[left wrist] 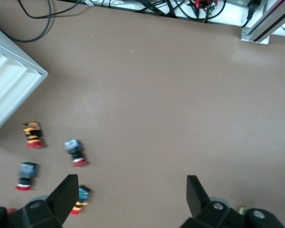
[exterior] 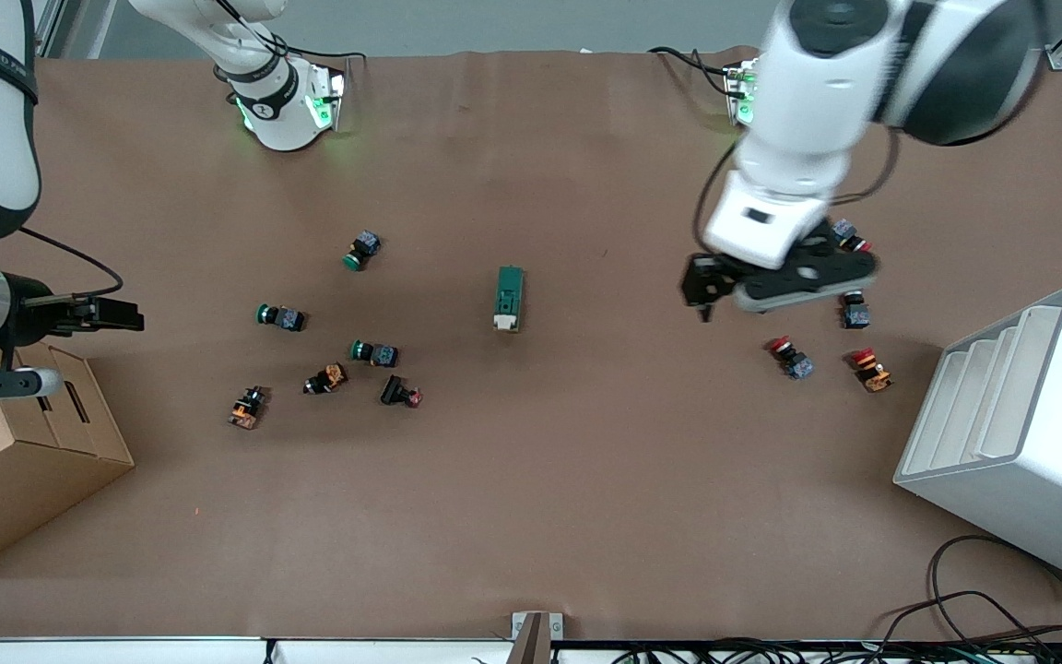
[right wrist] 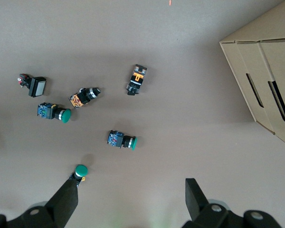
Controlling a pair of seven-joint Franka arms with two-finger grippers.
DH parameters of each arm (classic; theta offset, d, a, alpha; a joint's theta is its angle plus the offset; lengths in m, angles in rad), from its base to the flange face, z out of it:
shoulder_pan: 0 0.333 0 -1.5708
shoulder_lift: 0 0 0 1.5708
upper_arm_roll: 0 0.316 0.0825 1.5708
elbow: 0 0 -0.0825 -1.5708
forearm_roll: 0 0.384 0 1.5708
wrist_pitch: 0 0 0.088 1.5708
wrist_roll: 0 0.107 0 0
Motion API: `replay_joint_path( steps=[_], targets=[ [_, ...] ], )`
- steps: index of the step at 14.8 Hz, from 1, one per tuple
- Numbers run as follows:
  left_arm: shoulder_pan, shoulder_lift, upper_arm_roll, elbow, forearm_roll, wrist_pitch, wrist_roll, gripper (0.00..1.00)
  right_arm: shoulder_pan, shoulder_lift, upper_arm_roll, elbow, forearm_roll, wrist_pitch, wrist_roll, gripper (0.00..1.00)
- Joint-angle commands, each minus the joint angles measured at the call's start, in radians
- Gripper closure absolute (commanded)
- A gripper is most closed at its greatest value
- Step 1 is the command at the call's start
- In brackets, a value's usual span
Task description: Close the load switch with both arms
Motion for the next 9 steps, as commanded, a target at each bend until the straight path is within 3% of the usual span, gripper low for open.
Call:
replay_joint_path(
  steps=[1,5,9],
  targets=[
    [0.074,-0.069,0.027,-0.013,-0.085,-0.064,0.194,0.0,-0.023,-0.042,0.006,0.002,0.008,-0.005,-0.003,0.0],
    [0.098,-0.13,0.155,-0.015,-0.203,-0.186,0.44,0.0,-0.037,-0.088,0.003,-0.014,0.002,-0.002,-0.004,0.0],
    [0.202,-0.201,0.153,-0.076,-0.263,-0.232,0.506,0.0,-0.023,-0.163,0.005,-0.037,-0.003,-0.05,-0.003,0.0]
  ],
)
